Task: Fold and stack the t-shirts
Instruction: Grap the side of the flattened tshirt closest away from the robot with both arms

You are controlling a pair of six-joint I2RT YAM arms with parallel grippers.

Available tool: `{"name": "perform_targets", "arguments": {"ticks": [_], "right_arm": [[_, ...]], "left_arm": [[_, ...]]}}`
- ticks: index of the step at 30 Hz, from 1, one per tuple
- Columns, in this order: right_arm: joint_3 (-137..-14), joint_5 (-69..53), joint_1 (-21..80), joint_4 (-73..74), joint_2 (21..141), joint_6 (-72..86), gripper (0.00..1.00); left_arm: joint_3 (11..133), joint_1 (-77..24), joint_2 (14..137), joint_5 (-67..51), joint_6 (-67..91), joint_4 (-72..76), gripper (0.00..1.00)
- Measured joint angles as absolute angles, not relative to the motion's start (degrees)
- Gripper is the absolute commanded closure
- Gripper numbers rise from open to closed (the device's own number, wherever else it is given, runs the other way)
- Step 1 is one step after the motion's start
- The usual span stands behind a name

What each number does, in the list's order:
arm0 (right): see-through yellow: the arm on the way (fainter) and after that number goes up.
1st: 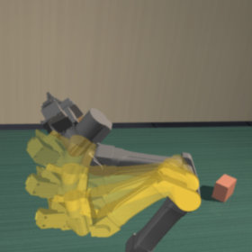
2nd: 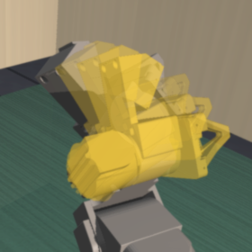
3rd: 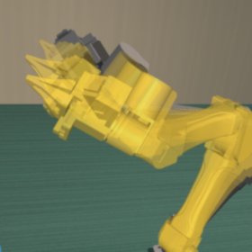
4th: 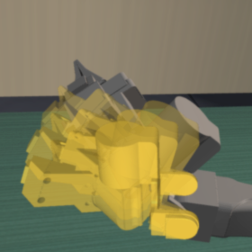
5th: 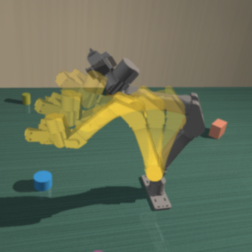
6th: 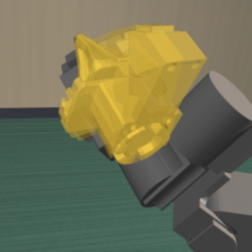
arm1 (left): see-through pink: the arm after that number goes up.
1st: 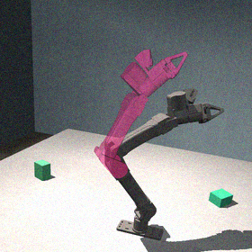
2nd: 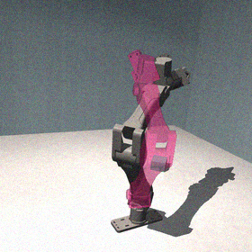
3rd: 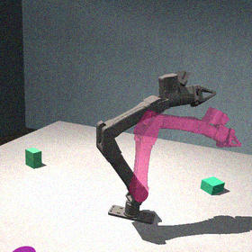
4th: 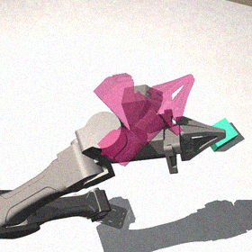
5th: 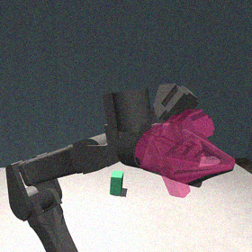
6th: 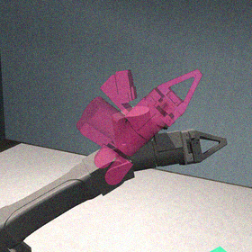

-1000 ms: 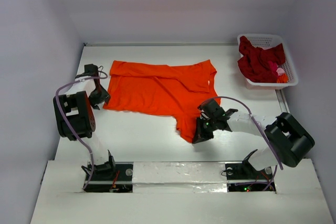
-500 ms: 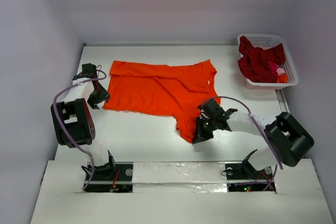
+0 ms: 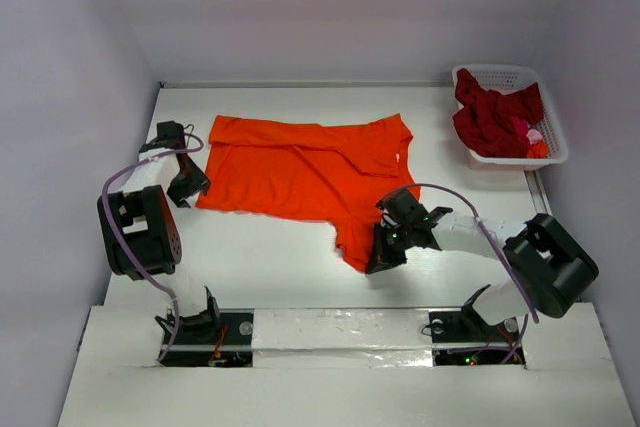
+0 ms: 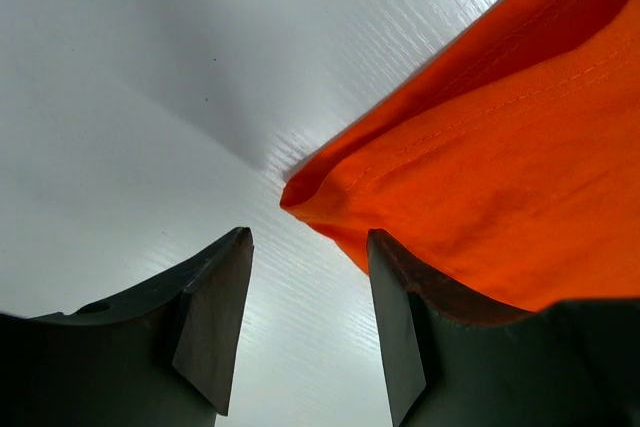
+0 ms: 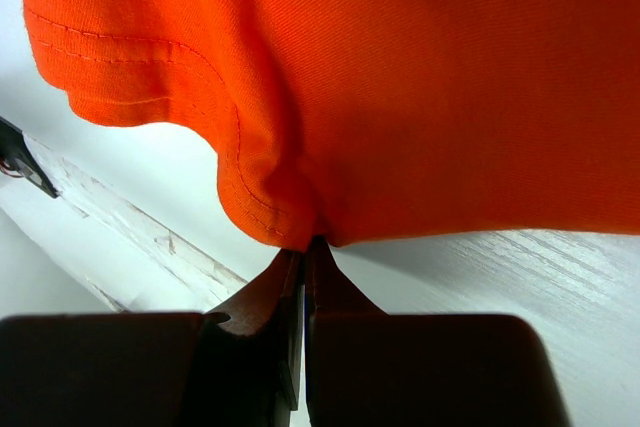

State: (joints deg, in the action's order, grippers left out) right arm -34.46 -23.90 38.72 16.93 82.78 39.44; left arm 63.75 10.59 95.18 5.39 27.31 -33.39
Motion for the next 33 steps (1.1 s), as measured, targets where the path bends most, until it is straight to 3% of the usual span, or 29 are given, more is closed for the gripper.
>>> {"name": "perform_targets", "arguments": {"ticks": [28, 33], "right_arm": [[-34.83, -23.07, 38.72, 17.63, 82.76, 39.44, 1.00], [-34.89, -22.90, 38.72, 17.74, 82.76, 39.42, 1.00]], "left_arm": [[62.61, 10.59, 100.73, 6.11, 27.53, -28.93, 0.59], [62.61, 10.59, 100.73, 6.15, 27.53, -28.71, 0.67]]}}
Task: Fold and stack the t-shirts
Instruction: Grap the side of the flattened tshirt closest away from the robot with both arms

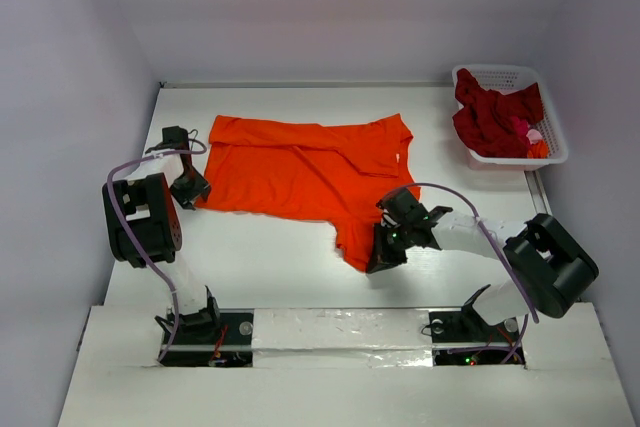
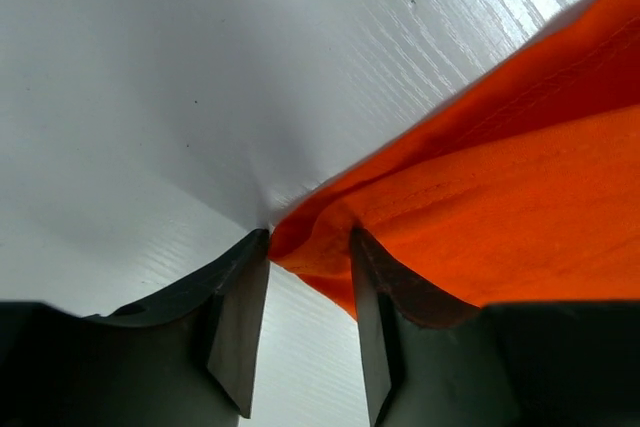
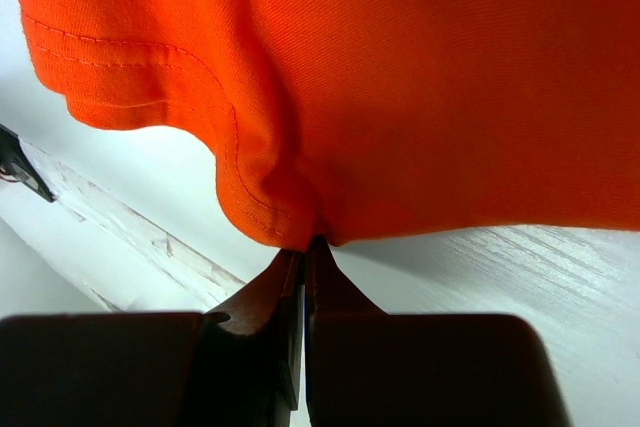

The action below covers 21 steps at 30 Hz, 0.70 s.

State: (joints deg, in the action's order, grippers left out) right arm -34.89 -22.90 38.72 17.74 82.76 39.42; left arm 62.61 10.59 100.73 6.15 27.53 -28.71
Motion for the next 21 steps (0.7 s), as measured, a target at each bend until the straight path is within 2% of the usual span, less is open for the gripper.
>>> {"name": "perform_targets", "arguments": {"ticks": [2, 14, 16, 21], "right_arm": [[-34.89, -22.90, 38.72, 17.74, 82.76, 39.42, 1.00], [-34.98, -22.87, 38.72, 17.78, 82.76, 39.35, 1.00], [-35.14, -22.68, 38.72, 17.98, 82.76, 39.24, 1.00], [-35.42, -22.17, 38.72, 18.24, 82.76, 39.24, 1.00]], "left_arm": [[62.61, 10.59, 100.73, 6.17, 27.53, -28.51, 0.71], [62.61, 10.59, 100.73, 6.33, 27.64, -28.47, 0.76], [62.61, 10.59, 100.73, 6.33, 27.77, -28.49, 0.82], [62.61, 10.59, 100.73, 6.31, 27.86, -28.51, 0.86]]}}
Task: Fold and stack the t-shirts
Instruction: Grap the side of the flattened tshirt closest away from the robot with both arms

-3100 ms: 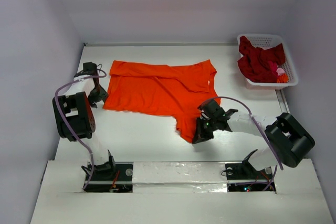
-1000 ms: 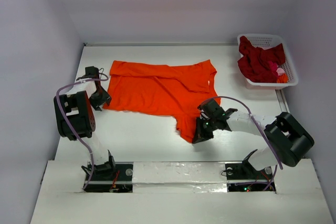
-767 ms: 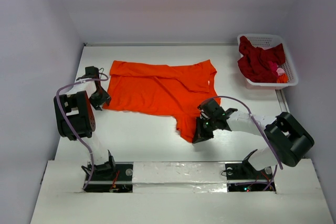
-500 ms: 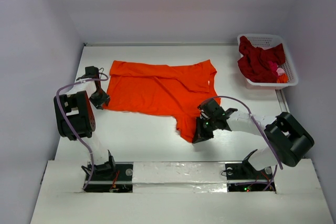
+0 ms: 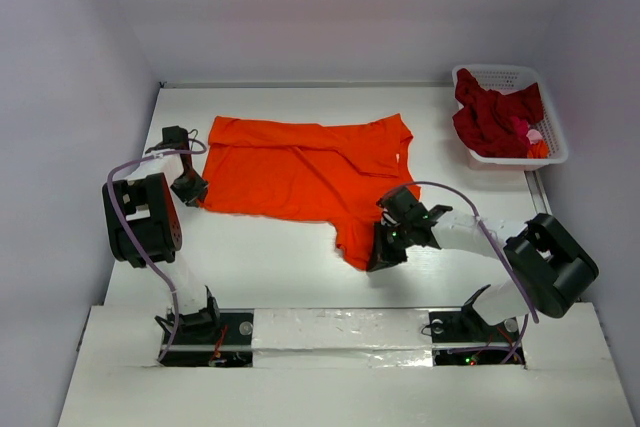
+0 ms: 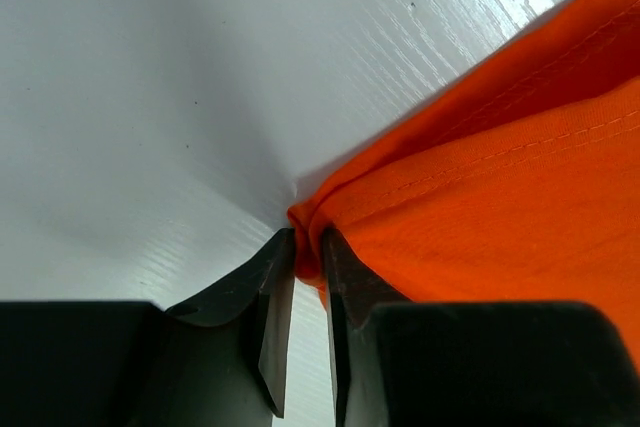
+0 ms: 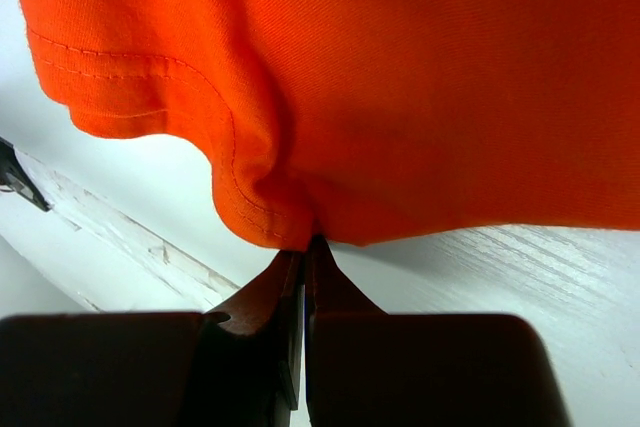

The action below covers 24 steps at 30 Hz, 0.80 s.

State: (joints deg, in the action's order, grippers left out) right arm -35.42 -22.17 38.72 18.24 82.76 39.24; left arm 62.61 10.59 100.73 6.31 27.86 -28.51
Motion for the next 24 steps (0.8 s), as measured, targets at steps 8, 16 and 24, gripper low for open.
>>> {"name": "perform_targets", "arguments": {"ticks": [8, 16, 24], "right_arm": [[-35.77, -21.58, 38.72, 18.96, 82.76, 39.22, 1.00], [-36.51, -19.92, 38.72, 20.58, 82.37, 39.03, 1.00], [-38.65, -16.27, 38.68, 24.60, 80.60, 37.87, 1.00]], "left_arm": [[62.63, 10.59, 100.73, 6.26, 27.92, -28.58, 0.94], [63.42, 10.59, 100.73, 5.74, 28.23, -29.95, 1.00], [66.24, 10.59, 100.73, 4.91, 28.51, -31.62, 1.00]]}}
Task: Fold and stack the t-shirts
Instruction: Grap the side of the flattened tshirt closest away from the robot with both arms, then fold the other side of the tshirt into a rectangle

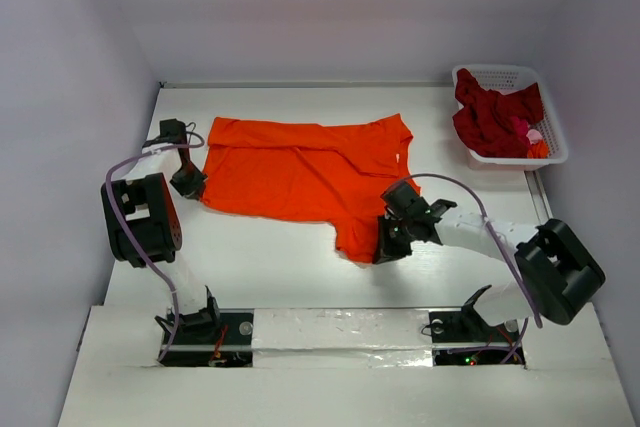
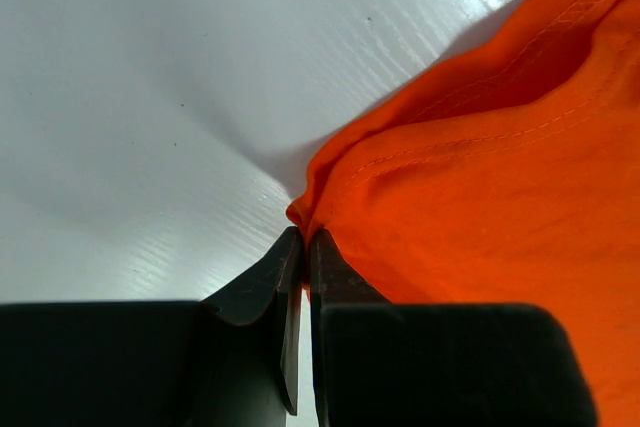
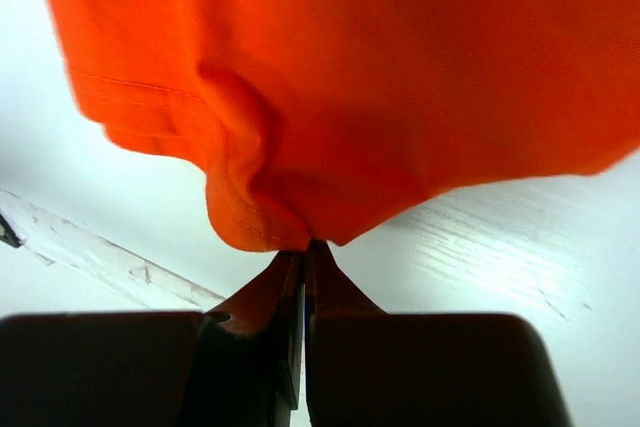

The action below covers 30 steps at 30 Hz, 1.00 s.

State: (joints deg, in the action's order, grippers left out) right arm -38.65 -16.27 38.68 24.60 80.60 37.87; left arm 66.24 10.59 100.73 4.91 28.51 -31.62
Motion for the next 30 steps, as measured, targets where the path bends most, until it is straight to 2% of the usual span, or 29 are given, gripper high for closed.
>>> {"name": "perform_targets", "arguments": {"ticks": [14, 30], "right_arm": [[-44.99, -12.29, 35.86, 31.55, 77.08, 35.11, 1.00], [-50.92, -12.34, 27.33, 34.72, 76.95, 31.59, 1.00]], "left_arm": [[67.46, 10.59, 100.75, 4.27, 28.91, -32.51, 1.00], [74.83, 10.59, 101.43, 2.04, 29.67, -34.52, 1.00]]}}
